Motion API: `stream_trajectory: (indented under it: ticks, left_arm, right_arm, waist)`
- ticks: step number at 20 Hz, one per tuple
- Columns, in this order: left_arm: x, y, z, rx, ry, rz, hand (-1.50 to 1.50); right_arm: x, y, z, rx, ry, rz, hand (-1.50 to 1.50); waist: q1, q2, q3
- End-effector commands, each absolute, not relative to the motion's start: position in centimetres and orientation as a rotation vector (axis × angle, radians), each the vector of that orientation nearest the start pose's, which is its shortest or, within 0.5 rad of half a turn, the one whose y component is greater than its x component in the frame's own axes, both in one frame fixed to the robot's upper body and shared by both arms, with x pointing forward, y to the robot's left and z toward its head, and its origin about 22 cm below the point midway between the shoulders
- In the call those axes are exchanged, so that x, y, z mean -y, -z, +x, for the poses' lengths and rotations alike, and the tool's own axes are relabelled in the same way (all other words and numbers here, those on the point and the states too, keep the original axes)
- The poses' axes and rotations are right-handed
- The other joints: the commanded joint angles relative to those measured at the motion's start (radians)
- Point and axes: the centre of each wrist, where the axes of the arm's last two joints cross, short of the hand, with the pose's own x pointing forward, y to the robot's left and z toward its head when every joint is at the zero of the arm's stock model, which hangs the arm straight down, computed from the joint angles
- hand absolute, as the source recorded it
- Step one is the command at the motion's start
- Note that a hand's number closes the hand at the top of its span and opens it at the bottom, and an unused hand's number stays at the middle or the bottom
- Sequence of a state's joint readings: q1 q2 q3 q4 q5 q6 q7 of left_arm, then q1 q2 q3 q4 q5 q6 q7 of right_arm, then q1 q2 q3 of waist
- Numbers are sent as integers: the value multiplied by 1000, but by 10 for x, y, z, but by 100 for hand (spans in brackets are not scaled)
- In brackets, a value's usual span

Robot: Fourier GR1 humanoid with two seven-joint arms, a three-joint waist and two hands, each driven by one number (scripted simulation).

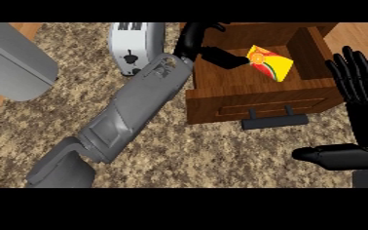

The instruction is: Pick up the cup, place it into the drawer and close the drawer

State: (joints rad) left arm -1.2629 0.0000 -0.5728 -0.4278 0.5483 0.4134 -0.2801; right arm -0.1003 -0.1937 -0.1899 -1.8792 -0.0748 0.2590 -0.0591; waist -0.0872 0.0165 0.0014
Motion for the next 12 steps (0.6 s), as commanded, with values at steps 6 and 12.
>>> stream_trajectory:
  ticks: [6, 12]
  left_arm:
    - [-8, -103, 410, 1873, 394, 35, -150]
    - [5, -141, 414, 1974, 312, -92, -150]
  right_arm:
    - [288, -117, 254, 2033, -277, 24, -150]
    - [285, -127, 245, 2041, -273, 278, 150]
  waist:
    - [7, 2, -1]
    - [13, -4, -1]
